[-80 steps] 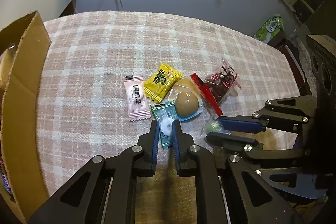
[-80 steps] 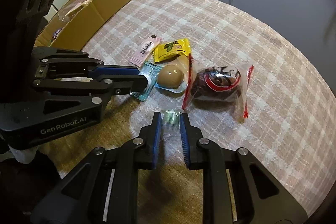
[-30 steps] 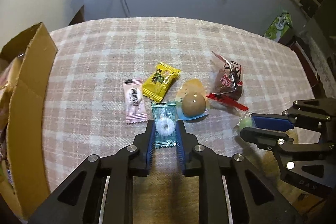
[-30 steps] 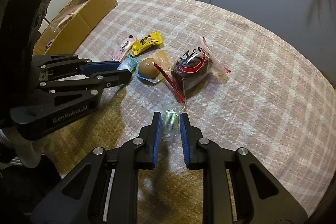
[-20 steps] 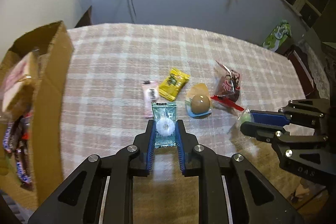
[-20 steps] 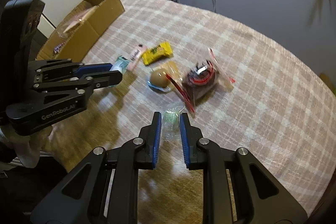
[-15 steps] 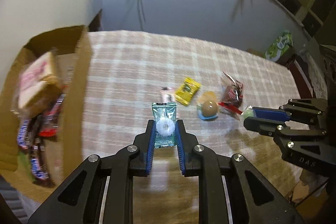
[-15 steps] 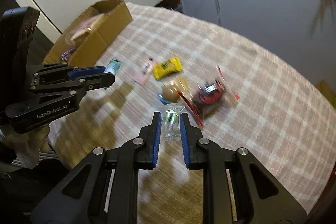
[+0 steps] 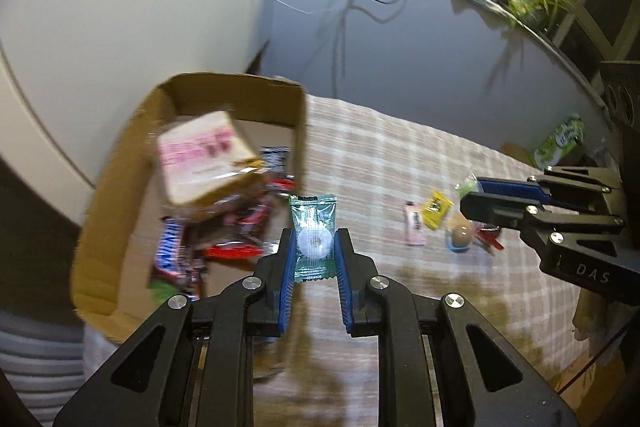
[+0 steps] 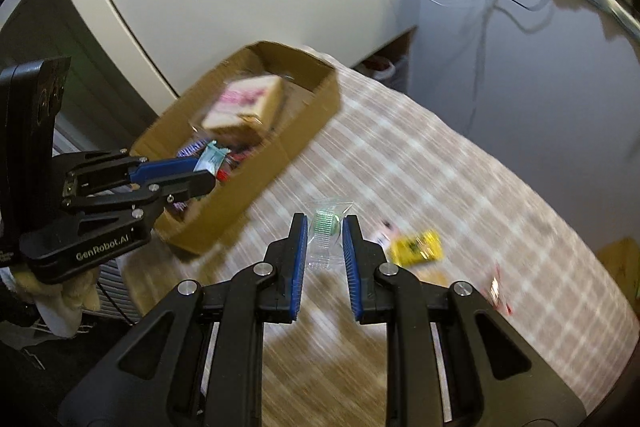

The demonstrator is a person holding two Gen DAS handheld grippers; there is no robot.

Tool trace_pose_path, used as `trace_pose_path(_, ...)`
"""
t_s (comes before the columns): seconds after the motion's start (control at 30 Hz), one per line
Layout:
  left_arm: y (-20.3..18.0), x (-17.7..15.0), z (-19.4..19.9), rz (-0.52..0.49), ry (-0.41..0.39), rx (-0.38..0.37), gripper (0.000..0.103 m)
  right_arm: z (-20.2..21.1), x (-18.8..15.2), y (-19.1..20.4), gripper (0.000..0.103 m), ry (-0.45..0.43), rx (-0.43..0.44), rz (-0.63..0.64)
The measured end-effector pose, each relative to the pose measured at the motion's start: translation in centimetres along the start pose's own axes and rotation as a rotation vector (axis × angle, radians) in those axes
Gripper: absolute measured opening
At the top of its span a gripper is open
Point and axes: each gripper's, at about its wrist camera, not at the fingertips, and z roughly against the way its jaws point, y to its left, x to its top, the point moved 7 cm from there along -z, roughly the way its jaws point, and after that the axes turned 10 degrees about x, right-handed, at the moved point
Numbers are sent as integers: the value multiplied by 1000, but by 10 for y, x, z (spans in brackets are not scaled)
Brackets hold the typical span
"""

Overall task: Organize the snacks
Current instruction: 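Carry both snacks over the box and open both tools to release them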

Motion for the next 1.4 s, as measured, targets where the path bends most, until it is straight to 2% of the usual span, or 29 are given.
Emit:
trace_pose_path(0.5, 69, -2, 5, 99, -13, 79, 17, -57, 68, 43, 19, 27, 64, 111)
trace_pose_path(0.83, 85, -5, -5, 118, -2, 91, 18, -87, 82, 55, 19, 64, 78, 132)
trace_pose_path(1.2, 92, -5, -9, 129, 5, 104, 21, -98, 87, 66, 19, 77, 86, 160)
trace_pose_path(1.23, 92, -5, -9, 128, 6, 105, 21, -99, 87, 66, 22, 79, 83, 162)
trace_pose_path(1.27, 92, -5, -9, 126, 7, 104, 23, -98, 87, 66, 36, 78, 79, 163)
trace_pose_path(1.3, 91, -5, -9, 124, 8, 105, 31, -96, 87, 66, 57, 69, 71, 165)
trace_pose_path(1.37, 90, -5, -9, 119, 6, 107, 44, -91, 89, 65, 71, 43, 62, 167)
trace_pose_path(1.4, 89, -5, -8, 117, 3, 110, 47, -88, 90, 64, 73, 35, 65, 163)
